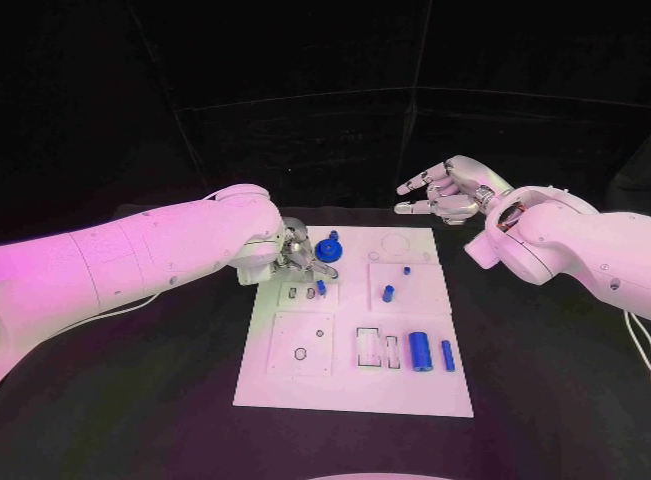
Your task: Assemble the parts on the task board
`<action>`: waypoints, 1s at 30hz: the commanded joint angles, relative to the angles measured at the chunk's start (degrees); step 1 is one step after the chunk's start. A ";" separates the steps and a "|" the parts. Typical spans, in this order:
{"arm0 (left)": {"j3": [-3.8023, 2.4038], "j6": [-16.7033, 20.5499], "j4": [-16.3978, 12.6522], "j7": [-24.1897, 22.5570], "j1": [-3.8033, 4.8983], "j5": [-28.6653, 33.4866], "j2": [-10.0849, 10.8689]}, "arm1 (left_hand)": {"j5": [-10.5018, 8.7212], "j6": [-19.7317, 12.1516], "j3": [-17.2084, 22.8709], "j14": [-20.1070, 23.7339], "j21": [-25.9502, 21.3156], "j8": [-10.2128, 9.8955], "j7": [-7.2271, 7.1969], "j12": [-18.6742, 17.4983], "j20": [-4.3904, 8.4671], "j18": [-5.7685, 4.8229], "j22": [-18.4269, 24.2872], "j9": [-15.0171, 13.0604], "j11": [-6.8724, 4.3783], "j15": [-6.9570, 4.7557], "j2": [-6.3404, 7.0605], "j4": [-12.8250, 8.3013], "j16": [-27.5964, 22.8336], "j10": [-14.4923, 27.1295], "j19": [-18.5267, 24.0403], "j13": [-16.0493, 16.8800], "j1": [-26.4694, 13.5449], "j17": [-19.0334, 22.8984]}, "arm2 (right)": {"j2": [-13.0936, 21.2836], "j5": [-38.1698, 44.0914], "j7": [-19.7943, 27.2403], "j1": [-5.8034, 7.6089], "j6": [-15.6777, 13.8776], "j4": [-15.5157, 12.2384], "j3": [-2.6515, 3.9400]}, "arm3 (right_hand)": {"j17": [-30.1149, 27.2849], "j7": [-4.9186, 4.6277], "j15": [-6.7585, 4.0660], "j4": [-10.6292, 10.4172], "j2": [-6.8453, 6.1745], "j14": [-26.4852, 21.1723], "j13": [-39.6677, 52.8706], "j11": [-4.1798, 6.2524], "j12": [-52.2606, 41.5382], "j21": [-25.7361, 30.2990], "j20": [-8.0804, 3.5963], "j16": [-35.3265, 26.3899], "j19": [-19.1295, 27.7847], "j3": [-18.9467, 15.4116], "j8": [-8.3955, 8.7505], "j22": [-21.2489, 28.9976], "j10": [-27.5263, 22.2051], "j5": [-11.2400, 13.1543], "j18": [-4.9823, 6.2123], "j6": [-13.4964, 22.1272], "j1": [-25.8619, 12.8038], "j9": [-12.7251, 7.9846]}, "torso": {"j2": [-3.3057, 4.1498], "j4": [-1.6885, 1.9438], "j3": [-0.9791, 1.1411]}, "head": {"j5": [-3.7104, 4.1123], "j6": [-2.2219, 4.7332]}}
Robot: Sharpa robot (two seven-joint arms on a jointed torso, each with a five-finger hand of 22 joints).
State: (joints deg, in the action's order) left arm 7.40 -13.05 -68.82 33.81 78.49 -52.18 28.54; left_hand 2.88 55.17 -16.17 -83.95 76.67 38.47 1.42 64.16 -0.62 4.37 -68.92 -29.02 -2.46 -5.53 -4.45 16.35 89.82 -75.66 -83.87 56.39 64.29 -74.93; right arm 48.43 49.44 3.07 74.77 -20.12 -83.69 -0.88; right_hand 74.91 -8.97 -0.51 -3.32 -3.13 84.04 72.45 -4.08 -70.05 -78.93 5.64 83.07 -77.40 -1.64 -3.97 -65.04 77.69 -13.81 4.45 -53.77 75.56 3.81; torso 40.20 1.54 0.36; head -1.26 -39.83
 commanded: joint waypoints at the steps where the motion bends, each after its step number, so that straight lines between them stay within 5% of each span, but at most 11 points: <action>1: 0.02 -2.29 0.33 0.69 0.10 -0.40 -0.32 | -0.14 -0.41 -0.25 -6.05 0.17 0.29 0.03 0.20 0.36 -0.32 0.02 -0.14 -0.03 -0.39 -0.51 0.00 0.18 0.16 0.22 0.01 -0.04 -15.07 | -0.11 0.39 -0.13 0.14 0.50 -0.04 0.04 | 0.61 0.05 -0.01 0.10 0.39 2.73 0.08 0.22 -0.33 0.24 0.04 -0.28 0.28 -0.36 -0.26 0.04 0.10 -0.16 0.64 -0.30 -0.04 0.09 | -0.01 0.05 -0.03 | -0.02 -0.05; 23: 0.23 -3.75 1.83 0.89 -0.03 -0.40 -1.83 | -0.08 -0.99 -0.01 -6.05 0.07 1.06 0.02 0.33 0.29 -0.25 0.13 -1.47 -0.02 -0.36 -1.19 -0.71 0.18 0.42 0.50 0.08 1.85 -15.07 | -0.34 0.60 -0.72 0.14 0.39 0.12 0.04 | 0.32 0.08 -0.05 0.14 0.69 2.69 -0.09 0.25 -0.18 0.51 0.00 -0.48 0.50 -0.41 -0.29 0.55 0.00 -0.40 0.73 -0.39 0.16 0.10 | 0.04 0.20 -0.02 | 0.10 -0.90; 30: 0.32 -4.28 1.98 0.92 -0.13 -0.39 -2.14 | -0.08 -1.10 0.07 -6.05 0.05 1.18 0.02 0.37 0.28 -0.23 0.16 -1.71 -0.02 -0.35 -1.27 -0.92 0.18 0.44 0.55 0.11 2.29 -15.07 | -0.63 0.73 -0.67 0.14 0.24 0.35 0.04 | 0.31 0.08 -0.06 0.14 0.81 2.69 -0.12 0.26 -0.15 0.52 0.00 -0.50 0.48 -0.40 -0.29 0.54 -0.02 -0.40 0.73 -0.40 0.21 0.09 | 0.01 -0.01 0.06 | -0.27 -1.30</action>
State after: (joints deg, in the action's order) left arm 7.73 -16.22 -66.87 34.31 78.32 -52.29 26.48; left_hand 2.88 54.34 -16.23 -83.95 76.67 39.34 1.42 64.15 -0.42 4.38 -68.80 -30.68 -2.45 -5.52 -5.73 15.78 89.82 -75.65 -83.66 56.45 66.07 -74.91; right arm 47.91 49.85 2.35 74.77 -19.90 -83.29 -0.88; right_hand 74.90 -8.97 -0.51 -3.16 -2.91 84.04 72.39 -4.09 -70.05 -78.68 5.63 82.85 -77.40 -1.81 -3.97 -64.55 77.69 -14.02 4.44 -53.77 75.79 3.84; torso 40.21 1.66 0.40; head -1.49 -41.06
